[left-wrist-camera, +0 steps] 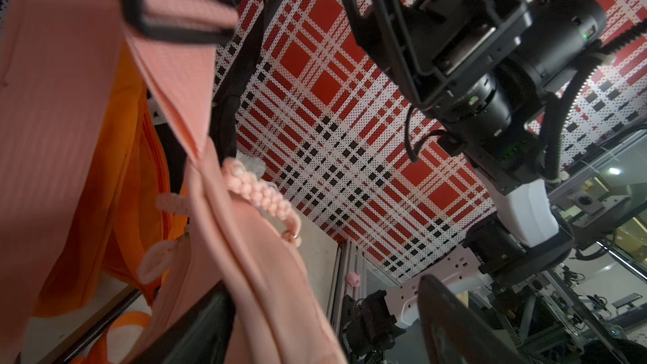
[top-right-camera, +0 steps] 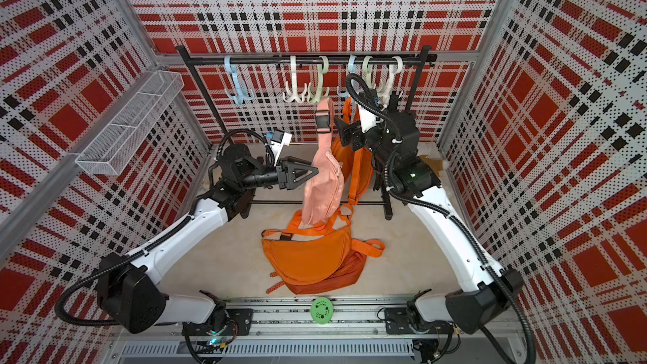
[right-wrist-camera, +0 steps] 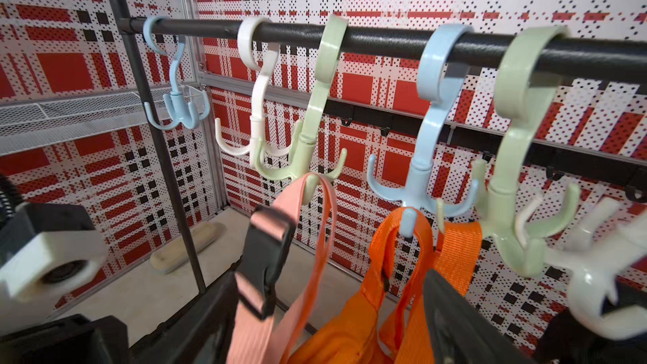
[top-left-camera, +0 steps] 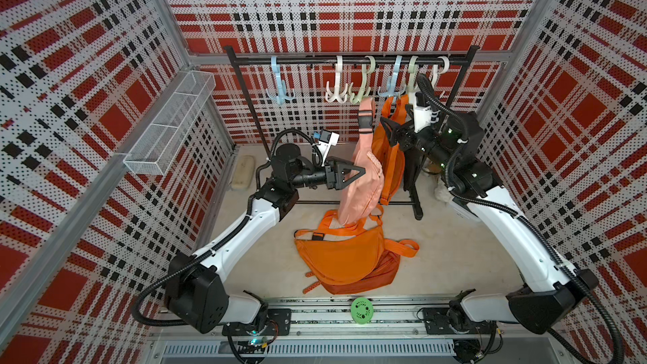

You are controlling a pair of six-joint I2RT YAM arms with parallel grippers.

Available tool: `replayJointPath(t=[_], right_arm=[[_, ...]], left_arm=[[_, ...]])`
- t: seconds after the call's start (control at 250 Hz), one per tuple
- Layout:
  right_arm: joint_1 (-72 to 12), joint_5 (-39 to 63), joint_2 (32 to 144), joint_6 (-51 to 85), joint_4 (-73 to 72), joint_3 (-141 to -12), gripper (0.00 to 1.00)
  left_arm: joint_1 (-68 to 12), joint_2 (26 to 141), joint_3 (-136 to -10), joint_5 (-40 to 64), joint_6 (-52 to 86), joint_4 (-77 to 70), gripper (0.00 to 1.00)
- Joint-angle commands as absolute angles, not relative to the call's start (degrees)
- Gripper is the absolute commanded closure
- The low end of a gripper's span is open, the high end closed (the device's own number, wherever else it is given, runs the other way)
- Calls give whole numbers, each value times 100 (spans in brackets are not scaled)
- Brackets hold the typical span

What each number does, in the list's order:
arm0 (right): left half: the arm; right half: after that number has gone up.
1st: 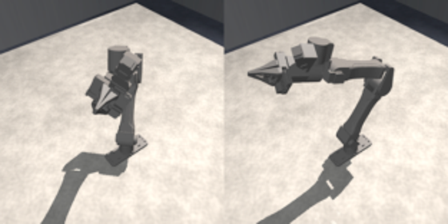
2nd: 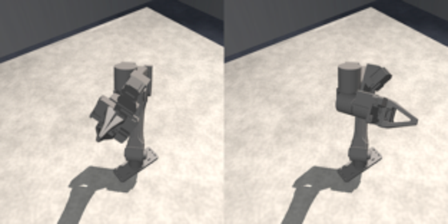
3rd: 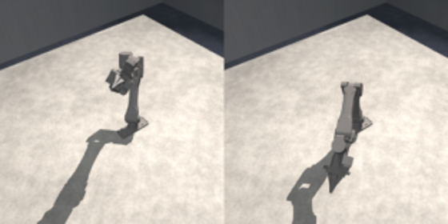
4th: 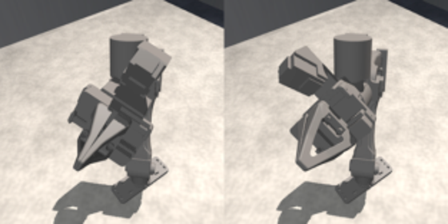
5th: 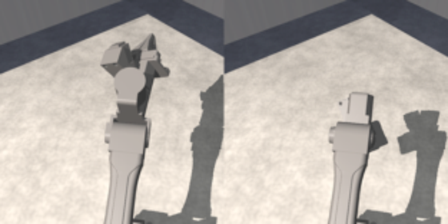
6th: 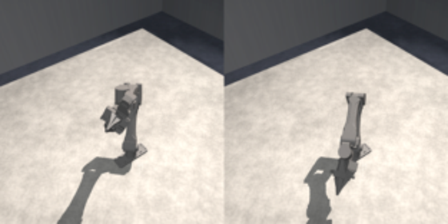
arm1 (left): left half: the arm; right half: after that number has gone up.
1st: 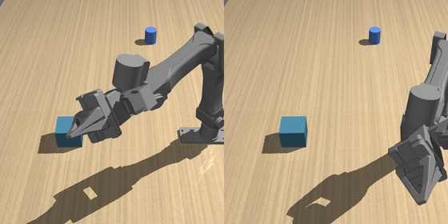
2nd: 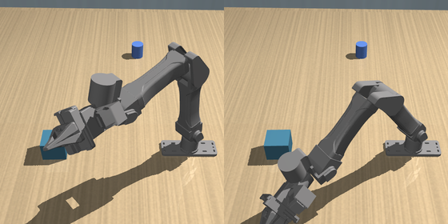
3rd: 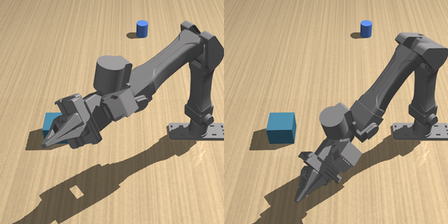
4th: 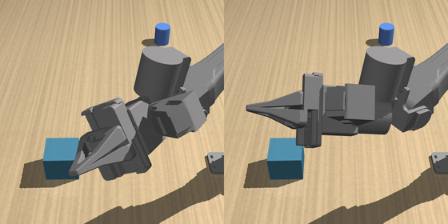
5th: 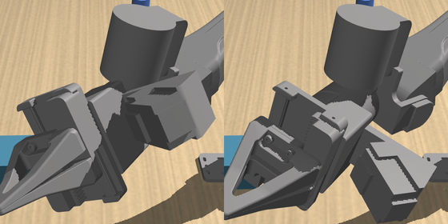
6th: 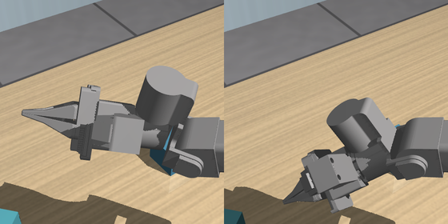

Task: Hang the bag on a hook
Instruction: Hang the bag on the hook, then pick up the bag from the bag.

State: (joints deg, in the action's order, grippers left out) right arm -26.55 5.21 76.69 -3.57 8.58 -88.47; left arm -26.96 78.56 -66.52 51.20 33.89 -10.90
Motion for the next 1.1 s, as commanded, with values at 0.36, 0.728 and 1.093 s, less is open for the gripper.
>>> replayJointPath(t=[0.36, 0.728, 1.093], right_arm=[[-3000, 309, 6674, -156, 913, -7622, 11], [-4330, -20, 6804, -852, 2498, -6986, 2], [-5492, 234, 7139, -702, 4096, -6651, 0]], left_arm=[[-2807, 6397, -6309, 3293, 1749, 1073, 9], [-1445, 4818, -3838, 2532, 3370, -305, 8], [-98, 3776, -2453, 3025, 4592, -1051, 8]])
